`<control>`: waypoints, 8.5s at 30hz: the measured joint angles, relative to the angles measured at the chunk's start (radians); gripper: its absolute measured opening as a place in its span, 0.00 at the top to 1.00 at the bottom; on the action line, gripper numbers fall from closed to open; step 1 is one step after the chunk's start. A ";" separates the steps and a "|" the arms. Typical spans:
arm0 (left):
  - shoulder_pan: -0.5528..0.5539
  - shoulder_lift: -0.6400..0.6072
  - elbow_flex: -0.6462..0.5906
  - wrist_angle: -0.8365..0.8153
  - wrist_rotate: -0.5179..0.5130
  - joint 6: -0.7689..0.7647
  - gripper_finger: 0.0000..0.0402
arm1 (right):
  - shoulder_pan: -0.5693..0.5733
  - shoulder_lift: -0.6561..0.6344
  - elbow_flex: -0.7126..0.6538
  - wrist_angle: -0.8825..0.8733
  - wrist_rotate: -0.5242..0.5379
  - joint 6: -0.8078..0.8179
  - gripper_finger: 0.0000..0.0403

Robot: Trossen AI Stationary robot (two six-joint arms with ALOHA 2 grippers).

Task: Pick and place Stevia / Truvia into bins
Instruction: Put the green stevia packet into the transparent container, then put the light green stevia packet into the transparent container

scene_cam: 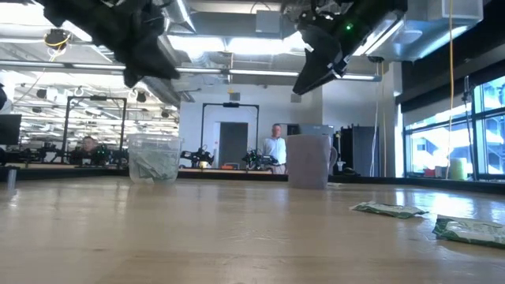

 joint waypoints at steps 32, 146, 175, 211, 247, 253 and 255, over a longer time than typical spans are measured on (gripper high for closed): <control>0.224 0.253 0.000 -0.155 -0.018 -0.001 0.94 | 0.011 -0.140 -0.003 -0.083 0.003 0.022 0.67; 0.116 -0.204 -0.072 0.118 -0.060 0.209 0.84 | -0.548 0.322 -0.207 0.149 -0.211 0.568 0.88; 0.116 -0.204 -0.072 0.110 -0.060 0.209 0.86 | -0.546 0.127 -0.214 0.059 -0.152 0.417 1.00; 0.117 -0.204 -0.072 0.109 -0.060 0.200 0.83 | -0.517 0.305 -0.210 0.019 -0.165 0.497 0.84; 0.116 -0.121 -0.071 0.113 -0.066 0.090 0.77 | -0.407 -0.055 -0.146 -0.037 -0.074 0.231 1.00; 0.116 0.027 -0.071 0.293 -0.059 0.051 0.74 | -0.223 -0.058 -0.145 0.178 -0.074 0.086 1.00; 0.117 0.081 -0.071 0.383 -0.042 0.065 0.73 | -0.159 -0.041 -0.145 0.252 -0.072 0.028 1.00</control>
